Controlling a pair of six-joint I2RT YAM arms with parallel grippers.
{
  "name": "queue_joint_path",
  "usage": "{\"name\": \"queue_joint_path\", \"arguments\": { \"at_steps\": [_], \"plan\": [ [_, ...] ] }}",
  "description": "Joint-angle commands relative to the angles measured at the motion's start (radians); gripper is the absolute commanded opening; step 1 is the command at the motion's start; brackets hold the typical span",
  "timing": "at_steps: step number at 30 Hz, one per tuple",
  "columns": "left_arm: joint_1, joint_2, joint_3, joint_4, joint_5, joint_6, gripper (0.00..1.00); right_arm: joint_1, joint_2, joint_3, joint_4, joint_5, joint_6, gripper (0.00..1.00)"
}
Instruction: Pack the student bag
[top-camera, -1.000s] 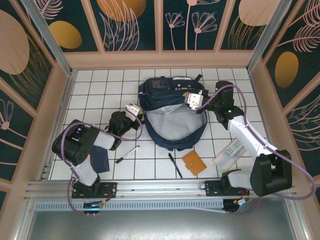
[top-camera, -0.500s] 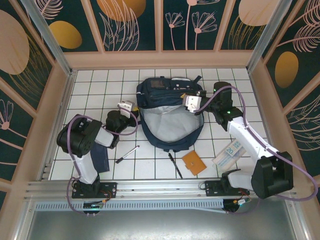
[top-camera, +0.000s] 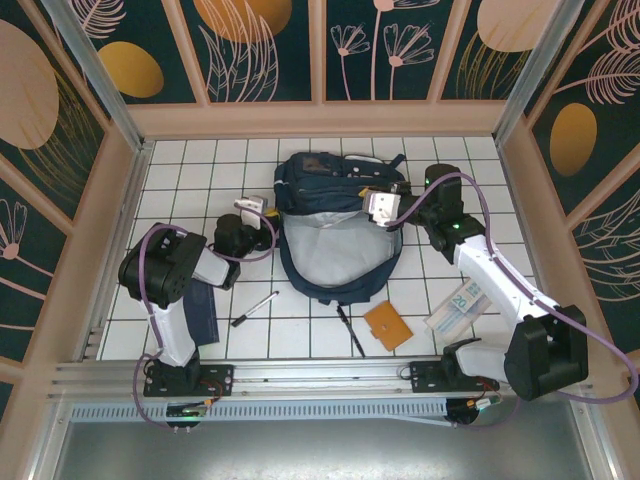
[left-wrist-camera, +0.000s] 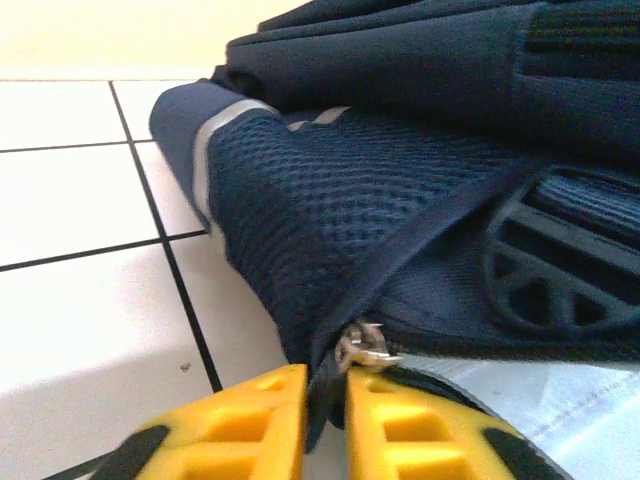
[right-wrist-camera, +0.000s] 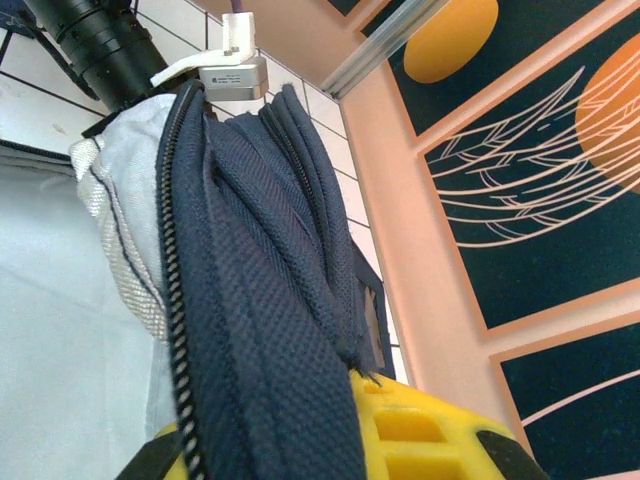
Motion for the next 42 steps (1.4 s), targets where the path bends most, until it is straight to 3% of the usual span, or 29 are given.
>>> {"name": "queue_joint_path", "arguments": {
  "at_steps": [1, 3, 6, 8, 11, 13, 17, 19, 22, 23, 24, 28, 32, 39, 42],
  "plan": [
    [0.023, -0.034, 0.003, -0.015, -0.032, -0.013, 0.32, 0.028, -0.023, 0.03, 0.166, -0.082, 0.059, 0.0],
    [0.022, -0.094, -0.042, 0.034, 0.014, 0.002, 0.4, 0.027, 0.004, 0.027, 0.196, -0.058, 0.092, 0.0],
    [0.023, -0.235, -0.106, 0.04, 0.031, 0.057, 0.42, 0.032, 0.047, 0.017, 0.264, -0.003, 0.171, 0.0],
    [0.022, -0.325, -0.128, -0.006, 0.07, 0.131, 0.49, 0.032, 0.077, 0.024, 0.285, 0.04, 0.219, 0.0],
    [0.021, -0.442, -0.108, -0.167, 0.219, 0.273, 0.5, 0.031, 0.108, 0.043, 0.295, 0.087, 0.271, 0.05],
    [0.013, -0.5, -0.08, -0.285, 0.266, 0.361, 0.53, 0.031, 0.116, 0.042, 0.32, 0.091, 0.317, 0.22],
    [0.012, -0.586, -0.079, -0.351, 0.265, 0.46, 0.56, 0.033, 0.131, 0.052, 0.281, 0.117, 0.407, 0.37],
    [0.012, -0.61, -0.065, -0.395, 0.27, 0.5, 0.57, 0.034, 0.126, 0.042, 0.27, 0.166, 0.493, 0.49],
    [0.009, -0.628, -0.026, -0.456, 0.262, 0.523, 0.57, 0.039, 0.083, 0.003, 0.245, 0.229, 0.636, 0.59],
    [0.008, -0.633, -0.015, -0.472, 0.263, 0.529, 0.57, 0.039, 0.062, -0.013, 0.227, 0.242, 0.67, 0.76],
    [0.006, -0.636, 0.0, -0.495, 0.266, 0.538, 0.57, 0.041, 0.04, -0.034, 0.205, 0.258, 0.709, 0.99],
    [-0.024, -0.649, 0.035, -0.59, 0.282, 0.654, 0.57, 0.044, -0.035, -0.075, 0.092, 0.315, 0.919, 0.99],
    [-0.078, -0.637, 0.033, -0.622, 0.273, 0.745, 0.6, 0.039, -0.079, -0.041, -0.071, 0.465, 1.334, 0.99],
    [-0.163, -0.578, 0.047, -0.635, 0.242, 0.817, 0.59, -0.024, -0.038, -0.095, -0.278, -0.024, 1.547, 0.99],
    [-0.172, -0.539, 0.066, -0.633, 0.238, 0.839, 0.6, -0.026, 0.026, -0.065, -0.413, 0.018, 1.593, 0.99]
  ]
}}
